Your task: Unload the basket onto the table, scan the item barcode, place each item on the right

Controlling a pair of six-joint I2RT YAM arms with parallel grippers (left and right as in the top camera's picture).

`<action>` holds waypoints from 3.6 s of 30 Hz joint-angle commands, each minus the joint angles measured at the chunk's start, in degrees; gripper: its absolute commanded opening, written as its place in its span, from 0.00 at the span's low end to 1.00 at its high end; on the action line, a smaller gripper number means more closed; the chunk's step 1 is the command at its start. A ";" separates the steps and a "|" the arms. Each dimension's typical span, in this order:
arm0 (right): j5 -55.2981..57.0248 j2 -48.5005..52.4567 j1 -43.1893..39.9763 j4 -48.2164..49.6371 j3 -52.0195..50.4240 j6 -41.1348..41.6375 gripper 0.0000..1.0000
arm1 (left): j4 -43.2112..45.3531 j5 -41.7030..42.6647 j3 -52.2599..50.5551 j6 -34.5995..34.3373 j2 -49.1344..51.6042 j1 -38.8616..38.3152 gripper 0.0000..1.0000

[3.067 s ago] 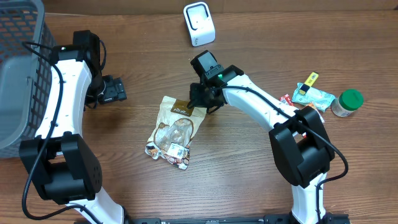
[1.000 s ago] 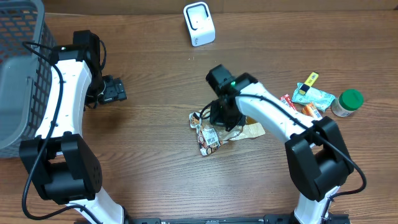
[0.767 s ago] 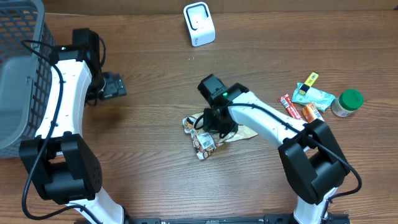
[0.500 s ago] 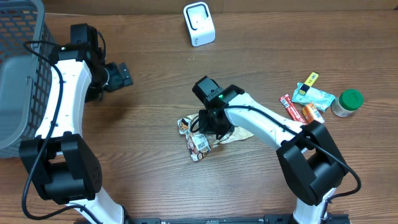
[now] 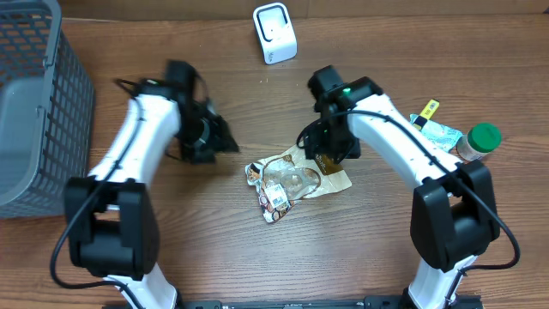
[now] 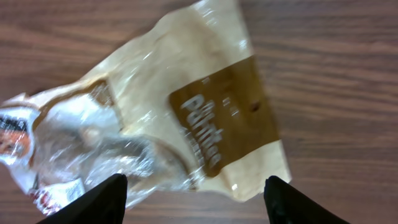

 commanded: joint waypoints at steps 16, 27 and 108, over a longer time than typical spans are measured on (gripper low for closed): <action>-10.29 -0.79 -2.27 10.36 -8.81 -9.79 0.71 | 8.57 -3.67 -10.60 -7.72 0.42 -15.89 0.59; -9.97 -0.76 -2.27 16.46 -15.32 -6.80 0.72 | 14.16 -8.39 -15.89 -14.10 0.44 -17.73 0.58; -35.43 -3.74 -4.42 38.86 -28.70 -10.19 1.00 | 16.68 -13.03 -19.52 -13.90 1.05 -17.84 0.57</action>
